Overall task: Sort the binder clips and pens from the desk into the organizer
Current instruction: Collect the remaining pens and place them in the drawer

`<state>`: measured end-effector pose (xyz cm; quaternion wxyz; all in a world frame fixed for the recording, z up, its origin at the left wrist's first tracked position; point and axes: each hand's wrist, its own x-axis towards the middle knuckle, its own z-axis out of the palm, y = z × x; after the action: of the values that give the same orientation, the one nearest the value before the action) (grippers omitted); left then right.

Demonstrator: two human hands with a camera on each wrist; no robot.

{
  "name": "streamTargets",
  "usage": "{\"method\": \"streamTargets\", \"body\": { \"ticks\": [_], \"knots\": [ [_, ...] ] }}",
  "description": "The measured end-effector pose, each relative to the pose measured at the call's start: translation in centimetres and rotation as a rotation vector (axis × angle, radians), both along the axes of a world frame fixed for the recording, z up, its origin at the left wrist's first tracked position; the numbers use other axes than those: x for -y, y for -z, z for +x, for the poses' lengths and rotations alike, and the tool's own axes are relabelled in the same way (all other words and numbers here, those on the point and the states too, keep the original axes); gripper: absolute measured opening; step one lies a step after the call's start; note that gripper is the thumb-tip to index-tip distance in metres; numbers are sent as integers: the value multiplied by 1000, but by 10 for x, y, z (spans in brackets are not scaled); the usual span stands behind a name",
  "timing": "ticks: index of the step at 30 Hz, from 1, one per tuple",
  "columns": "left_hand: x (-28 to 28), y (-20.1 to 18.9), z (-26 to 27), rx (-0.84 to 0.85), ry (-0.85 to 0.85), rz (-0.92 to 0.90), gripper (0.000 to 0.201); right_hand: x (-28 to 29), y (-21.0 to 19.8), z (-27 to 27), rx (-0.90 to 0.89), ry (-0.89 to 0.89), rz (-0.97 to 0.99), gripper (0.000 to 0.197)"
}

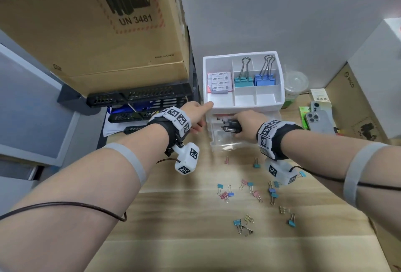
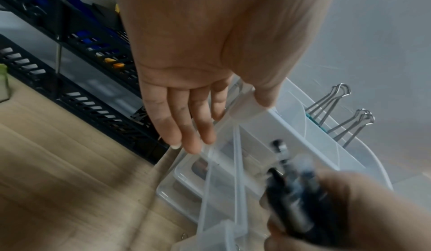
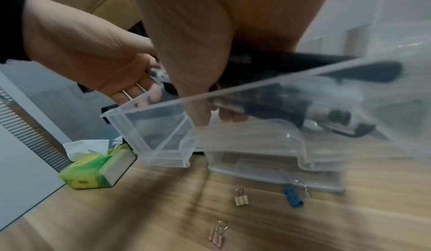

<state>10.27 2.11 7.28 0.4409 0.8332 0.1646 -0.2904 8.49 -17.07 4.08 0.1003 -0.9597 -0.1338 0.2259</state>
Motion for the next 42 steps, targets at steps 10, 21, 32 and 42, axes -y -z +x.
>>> {"method": "streamTargets", "body": {
  "ticks": [10, 21, 32, 42],
  "knots": [
    [1, -4, 4, 45, 49, 59, 39, 3, -5, -17, 228, -35, 232, 32],
    [14, 2, 10, 186, 194, 243, 37, 8, 16, -65, 34, -315, 5, 27],
    [17, 12, 11, 227, 195, 261, 48, -15, 18, -9, -6, 15, 69, 57],
    [16, 13, 7, 266, 184, 215, 47, -3, 22, -4, -27, 25, 127, 59]
  ]
}}
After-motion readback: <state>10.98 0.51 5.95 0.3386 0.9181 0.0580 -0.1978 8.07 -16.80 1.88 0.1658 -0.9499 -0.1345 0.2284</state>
